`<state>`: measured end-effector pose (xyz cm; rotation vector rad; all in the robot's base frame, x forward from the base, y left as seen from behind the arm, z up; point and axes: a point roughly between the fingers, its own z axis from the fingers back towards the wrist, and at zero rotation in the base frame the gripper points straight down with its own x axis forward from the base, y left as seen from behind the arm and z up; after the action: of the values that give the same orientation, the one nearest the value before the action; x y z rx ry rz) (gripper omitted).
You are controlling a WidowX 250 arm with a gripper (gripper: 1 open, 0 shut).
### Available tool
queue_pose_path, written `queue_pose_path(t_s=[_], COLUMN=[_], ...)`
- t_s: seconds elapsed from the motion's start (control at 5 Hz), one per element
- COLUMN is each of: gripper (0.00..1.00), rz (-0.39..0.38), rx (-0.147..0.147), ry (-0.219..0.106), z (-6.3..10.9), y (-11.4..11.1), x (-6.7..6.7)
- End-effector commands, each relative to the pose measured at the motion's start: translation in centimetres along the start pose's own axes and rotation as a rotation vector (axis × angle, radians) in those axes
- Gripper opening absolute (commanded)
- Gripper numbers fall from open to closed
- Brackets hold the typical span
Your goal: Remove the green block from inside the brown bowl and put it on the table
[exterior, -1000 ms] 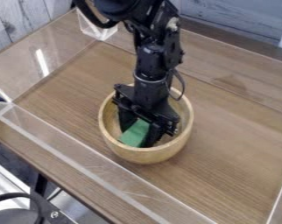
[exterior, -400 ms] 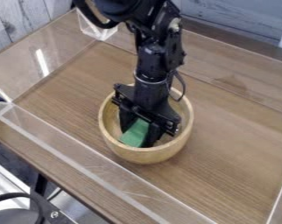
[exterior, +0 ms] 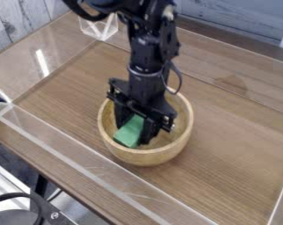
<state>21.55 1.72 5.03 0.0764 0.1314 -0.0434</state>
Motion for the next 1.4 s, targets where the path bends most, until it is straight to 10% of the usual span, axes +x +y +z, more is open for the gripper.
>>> queue_pose_path(t_s=[0.0, 0.2, 0.6, 1.0, 1.2], gripper=[0.0, 0.0, 0.0, 0.0, 0.0], rz=[0.009, -0.024, -0.219, -0.45, -0.44], rx=[0.014, 0.017, -0.02, -0.099, -0.124], ry=[-0.109, -0.155, -0.135, -0.163, -0.154], z=[3.4, 4.9, 4.5, 2.5, 0.9], y=[0.8, 0.4, -6.2, -13.3, -13.0], x=[0.3, -0.1, 1.1, 3.2, 3.9])
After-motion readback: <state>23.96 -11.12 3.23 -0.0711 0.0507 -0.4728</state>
